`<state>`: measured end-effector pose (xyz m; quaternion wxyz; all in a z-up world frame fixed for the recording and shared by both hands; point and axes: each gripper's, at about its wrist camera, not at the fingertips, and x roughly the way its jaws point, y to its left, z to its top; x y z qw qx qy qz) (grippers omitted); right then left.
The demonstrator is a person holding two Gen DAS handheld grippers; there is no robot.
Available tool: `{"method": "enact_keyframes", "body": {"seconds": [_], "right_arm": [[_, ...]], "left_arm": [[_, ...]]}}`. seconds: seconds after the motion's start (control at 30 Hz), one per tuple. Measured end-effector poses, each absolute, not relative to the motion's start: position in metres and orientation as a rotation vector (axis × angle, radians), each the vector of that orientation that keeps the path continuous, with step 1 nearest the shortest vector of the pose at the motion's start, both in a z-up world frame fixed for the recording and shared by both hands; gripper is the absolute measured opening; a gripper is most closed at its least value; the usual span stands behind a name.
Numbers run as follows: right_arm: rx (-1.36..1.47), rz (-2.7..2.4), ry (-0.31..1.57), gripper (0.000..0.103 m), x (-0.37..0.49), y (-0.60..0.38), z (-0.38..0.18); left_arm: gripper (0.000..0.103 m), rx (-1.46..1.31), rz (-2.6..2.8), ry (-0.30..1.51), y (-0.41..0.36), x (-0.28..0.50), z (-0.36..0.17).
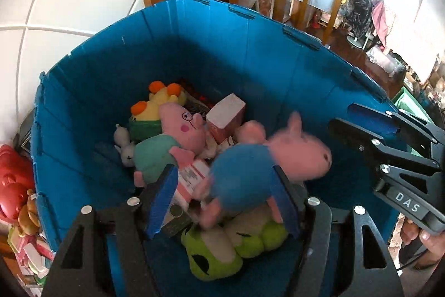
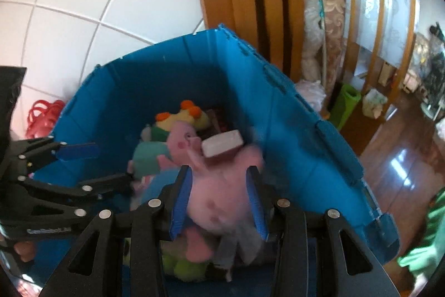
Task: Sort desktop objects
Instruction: 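Open both tools to drop the pig plush into the bin, then move both tools back from the bin to the pile on the bed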
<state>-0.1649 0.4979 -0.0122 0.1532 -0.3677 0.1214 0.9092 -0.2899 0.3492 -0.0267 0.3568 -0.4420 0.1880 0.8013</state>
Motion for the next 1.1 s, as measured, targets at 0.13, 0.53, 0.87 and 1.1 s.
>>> {"method": "enact_keyframes", "body": {"seconds": [0.13, 0.53, 0.87, 1.1], "right_arm": [[-1.025, 2.589, 0.309, 0.066, -0.16, 0.497, -0.01], [-0.866, 2.667, 0.128, 0.103, -0.138, 0.442, 0.025], [-0.687, 2.926, 0.105, 0.103, -0.139, 0.33, 0.056], [-0.718, 3.083, 0.099, 0.103, -0.167, 0.239, 0.045]], "left_arm": [[0.07, -1.112, 2.113, 0.48, 0.341, -0.285, -0.016], [0.088, -0.829, 2.381, 0.318, 0.249, -0.239, 0.035], [0.088, -0.765, 2.767, 0.104, 0.086, -0.227, 0.019], [0.088, -0.96, 2.984, 0.088, -0.039, -0.238, -0.035]]}}
